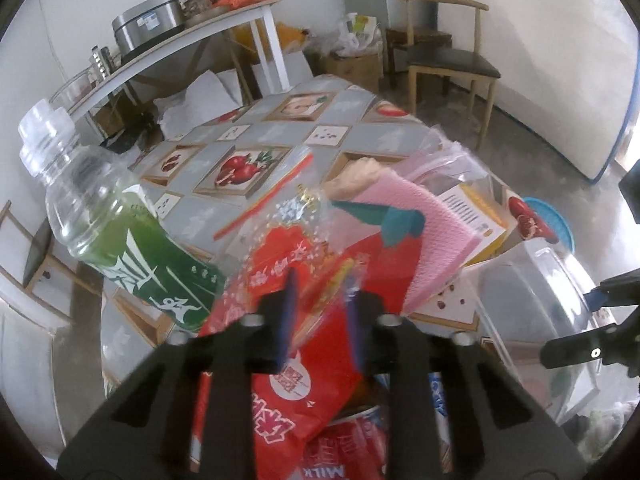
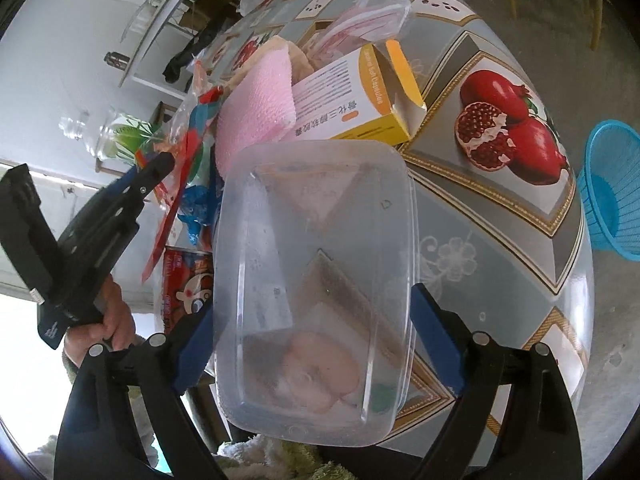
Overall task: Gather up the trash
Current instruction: 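Carry the clear box and clear bag to the blue basket and release both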
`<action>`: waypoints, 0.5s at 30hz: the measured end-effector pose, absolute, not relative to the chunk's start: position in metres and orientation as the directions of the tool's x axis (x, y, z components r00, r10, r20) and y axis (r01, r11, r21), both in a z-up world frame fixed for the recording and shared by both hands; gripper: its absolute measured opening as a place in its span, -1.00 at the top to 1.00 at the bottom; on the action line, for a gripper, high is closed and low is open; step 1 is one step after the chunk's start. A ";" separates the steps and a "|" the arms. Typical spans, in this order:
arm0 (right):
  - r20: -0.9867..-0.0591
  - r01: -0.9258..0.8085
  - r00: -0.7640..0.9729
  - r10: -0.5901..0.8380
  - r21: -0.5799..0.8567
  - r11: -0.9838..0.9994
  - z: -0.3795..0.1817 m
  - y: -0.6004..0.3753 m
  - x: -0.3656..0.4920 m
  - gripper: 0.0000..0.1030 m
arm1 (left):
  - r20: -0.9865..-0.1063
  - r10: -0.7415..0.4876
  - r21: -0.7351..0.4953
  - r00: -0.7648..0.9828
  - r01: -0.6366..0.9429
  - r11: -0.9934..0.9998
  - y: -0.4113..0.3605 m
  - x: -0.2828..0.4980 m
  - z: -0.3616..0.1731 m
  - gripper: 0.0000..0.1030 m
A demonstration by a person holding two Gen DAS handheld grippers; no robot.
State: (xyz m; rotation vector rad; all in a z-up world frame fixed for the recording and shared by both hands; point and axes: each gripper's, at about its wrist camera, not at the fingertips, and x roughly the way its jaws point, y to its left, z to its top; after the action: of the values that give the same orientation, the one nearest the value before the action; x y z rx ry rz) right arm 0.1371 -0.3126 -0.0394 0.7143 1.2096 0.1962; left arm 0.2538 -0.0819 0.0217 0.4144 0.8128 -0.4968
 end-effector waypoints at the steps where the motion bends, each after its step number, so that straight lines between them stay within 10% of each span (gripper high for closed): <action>1: -0.779 0.226 0.368 0.508 0.605 0.763 -0.040 -0.313 0.137 -0.69 | -0.766 -0.257 0.158 0.590 0.560 0.813 -0.080 0.255 0.023 0.75; 15: -0.698 0.208 0.413 0.585 0.698 0.686 -0.025 -0.348 0.108 -0.65 | -0.657 -0.298 0.142 0.692 0.503 0.853 -0.052 0.213 0.106 0.95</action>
State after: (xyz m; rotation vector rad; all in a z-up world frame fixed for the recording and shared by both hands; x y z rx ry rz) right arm 0.1077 -0.3482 -0.0249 0.8216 1.1515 0.2737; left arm 0.2128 -0.0523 0.1061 0.3254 0.6693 -0.4562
